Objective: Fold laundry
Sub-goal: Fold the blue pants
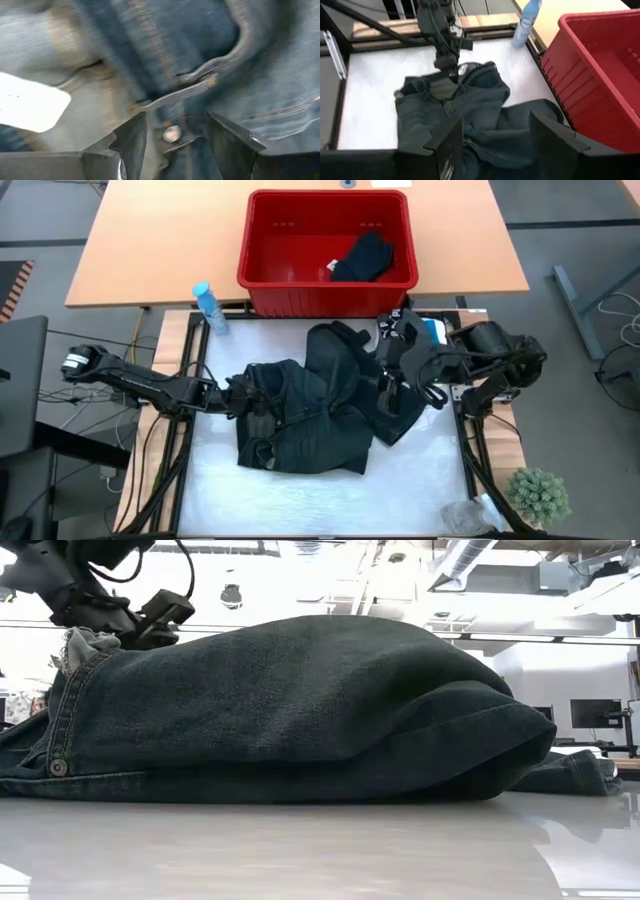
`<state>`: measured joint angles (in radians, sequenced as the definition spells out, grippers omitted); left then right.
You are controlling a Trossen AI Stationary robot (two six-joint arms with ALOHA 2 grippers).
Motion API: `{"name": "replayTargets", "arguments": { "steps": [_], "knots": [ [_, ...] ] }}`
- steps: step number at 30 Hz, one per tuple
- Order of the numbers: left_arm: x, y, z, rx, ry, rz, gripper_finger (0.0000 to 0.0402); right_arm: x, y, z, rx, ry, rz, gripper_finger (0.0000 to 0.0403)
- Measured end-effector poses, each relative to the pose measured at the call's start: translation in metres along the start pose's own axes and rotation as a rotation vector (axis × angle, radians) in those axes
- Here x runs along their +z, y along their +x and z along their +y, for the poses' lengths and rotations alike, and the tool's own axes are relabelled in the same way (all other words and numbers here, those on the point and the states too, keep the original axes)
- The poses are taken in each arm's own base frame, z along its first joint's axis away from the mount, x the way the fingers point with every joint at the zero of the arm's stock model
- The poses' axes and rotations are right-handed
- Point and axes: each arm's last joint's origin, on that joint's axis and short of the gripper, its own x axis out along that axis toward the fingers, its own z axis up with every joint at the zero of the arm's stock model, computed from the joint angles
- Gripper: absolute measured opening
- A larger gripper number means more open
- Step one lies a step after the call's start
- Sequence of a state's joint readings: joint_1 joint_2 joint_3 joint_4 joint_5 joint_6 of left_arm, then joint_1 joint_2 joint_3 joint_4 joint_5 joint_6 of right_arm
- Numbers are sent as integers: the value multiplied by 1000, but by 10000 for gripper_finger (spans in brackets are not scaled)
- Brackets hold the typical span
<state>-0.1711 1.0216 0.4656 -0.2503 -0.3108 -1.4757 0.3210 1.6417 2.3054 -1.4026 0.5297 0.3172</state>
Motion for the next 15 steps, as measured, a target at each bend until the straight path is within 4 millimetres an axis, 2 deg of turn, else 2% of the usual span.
{"name": "replayTargets", "arguments": {
  "steps": [7, 15],
  "knots": [
    [-6, 17, 5, 60, 8, 13, 191, -2, 5, 2, -8, -17, 29, 248],
    [-8, 21, 7, 87, -15, -18, 191, -2, 5, 2, -6, -18, 28, 248]
  ]
}}
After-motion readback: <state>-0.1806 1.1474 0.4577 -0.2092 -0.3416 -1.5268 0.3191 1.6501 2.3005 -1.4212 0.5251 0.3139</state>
